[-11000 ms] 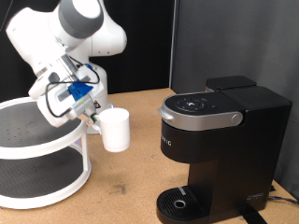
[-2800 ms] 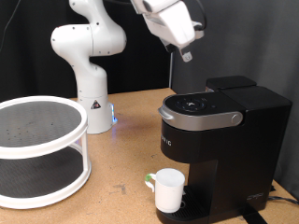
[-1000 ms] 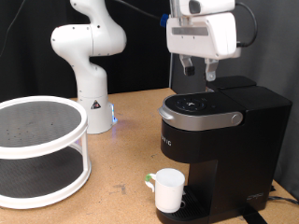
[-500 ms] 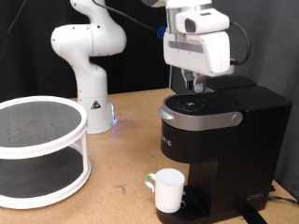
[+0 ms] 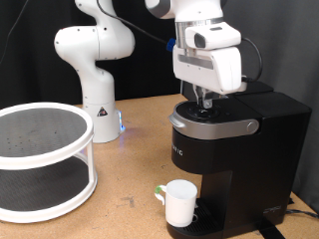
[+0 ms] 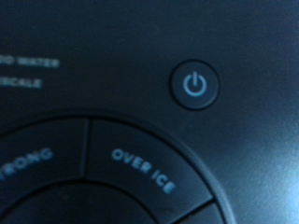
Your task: Make a cup of coffee with the keurig machine
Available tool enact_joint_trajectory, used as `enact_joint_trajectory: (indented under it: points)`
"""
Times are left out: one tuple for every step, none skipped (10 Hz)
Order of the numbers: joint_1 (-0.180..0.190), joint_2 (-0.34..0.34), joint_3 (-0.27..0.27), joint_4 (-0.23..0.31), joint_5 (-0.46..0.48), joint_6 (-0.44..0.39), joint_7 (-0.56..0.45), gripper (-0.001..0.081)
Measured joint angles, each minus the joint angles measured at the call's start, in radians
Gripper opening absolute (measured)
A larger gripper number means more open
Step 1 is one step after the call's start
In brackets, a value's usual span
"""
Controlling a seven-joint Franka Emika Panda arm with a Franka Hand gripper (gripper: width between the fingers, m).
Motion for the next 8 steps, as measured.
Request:
enact_joint_trajectory:
  points:
    - [0.0,0.011,0.0,0.0,-0.003,0.012,0.005,0.0003]
    - [0.0,0.02,0.0,0.0,-0.006,0.017,0.008,0.0001]
    - [-0.001,0.026,0.0,0.004,-0.008,0.019,0.008,0.0001]
    - [-0.001,0.027,0.0,0.006,-0.008,0.019,0.008,0.0001]
    - [-0.001,0.028,0.0,0.007,-0.008,0.018,0.008,0.0001]
    - [-0.001,0.029,-0.001,0.009,-0.008,0.013,0.008,0.0001]
    - [-0.001,0.033,-0.002,0.016,-0.008,-0.001,0.008,0.0001]
    - [-0.001,0.037,-0.003,0.024,-0.008,-0.024,0.008,0.0001]
